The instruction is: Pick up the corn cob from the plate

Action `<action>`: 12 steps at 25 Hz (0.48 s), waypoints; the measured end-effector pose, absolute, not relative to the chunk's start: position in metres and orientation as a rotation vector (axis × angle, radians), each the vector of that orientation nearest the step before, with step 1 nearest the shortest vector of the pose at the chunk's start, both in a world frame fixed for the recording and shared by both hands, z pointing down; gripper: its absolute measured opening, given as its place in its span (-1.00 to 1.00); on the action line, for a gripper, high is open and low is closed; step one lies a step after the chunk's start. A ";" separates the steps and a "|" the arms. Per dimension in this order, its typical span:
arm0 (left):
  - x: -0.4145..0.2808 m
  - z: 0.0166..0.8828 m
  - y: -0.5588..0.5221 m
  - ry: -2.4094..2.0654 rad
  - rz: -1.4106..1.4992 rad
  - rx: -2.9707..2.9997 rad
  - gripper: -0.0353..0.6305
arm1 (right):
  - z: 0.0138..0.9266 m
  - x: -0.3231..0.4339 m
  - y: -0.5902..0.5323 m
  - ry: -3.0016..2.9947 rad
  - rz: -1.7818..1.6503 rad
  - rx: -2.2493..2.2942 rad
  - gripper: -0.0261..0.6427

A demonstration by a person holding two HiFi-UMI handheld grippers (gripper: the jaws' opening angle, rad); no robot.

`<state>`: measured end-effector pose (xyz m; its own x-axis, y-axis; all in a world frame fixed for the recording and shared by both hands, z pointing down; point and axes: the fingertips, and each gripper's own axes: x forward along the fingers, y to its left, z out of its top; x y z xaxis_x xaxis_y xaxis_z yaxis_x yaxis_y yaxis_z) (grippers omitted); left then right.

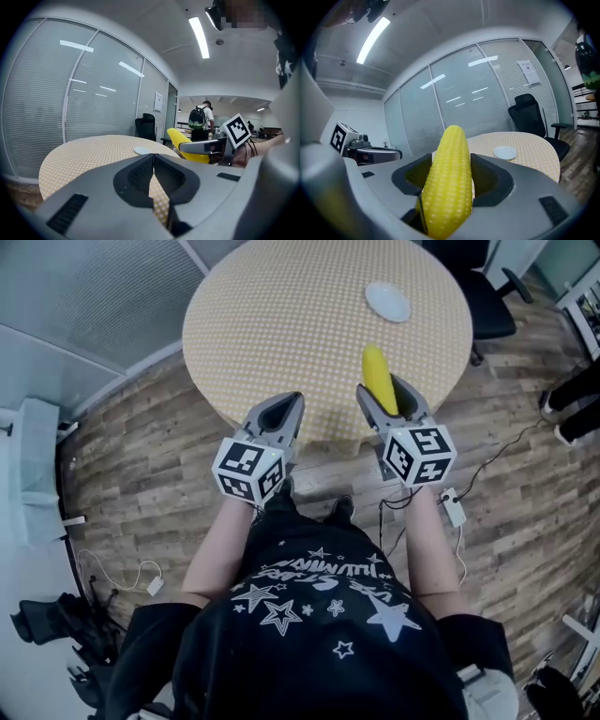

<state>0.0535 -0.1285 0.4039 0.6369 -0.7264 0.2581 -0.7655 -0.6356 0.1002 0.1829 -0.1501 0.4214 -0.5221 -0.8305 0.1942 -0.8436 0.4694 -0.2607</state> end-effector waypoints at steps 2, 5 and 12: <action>0.050 0.400 -0.129 -1.225 0.276 2.672 -0.87 | 0.419 0.177 -0.147 -2.658 0.498 1.522 -0.13; 0.045 0.390 -0.132 -1.203 0.236 2.701 -0.87 | 0.413 0.167 -0.144 -2.652 0.470 1.531 -0.13; 0.008 0.381 -0.127 -1.141 0.207 2.752 -0.87 | 0.399 0.132 -0.131 -2.628 0.456 1.600 -0.13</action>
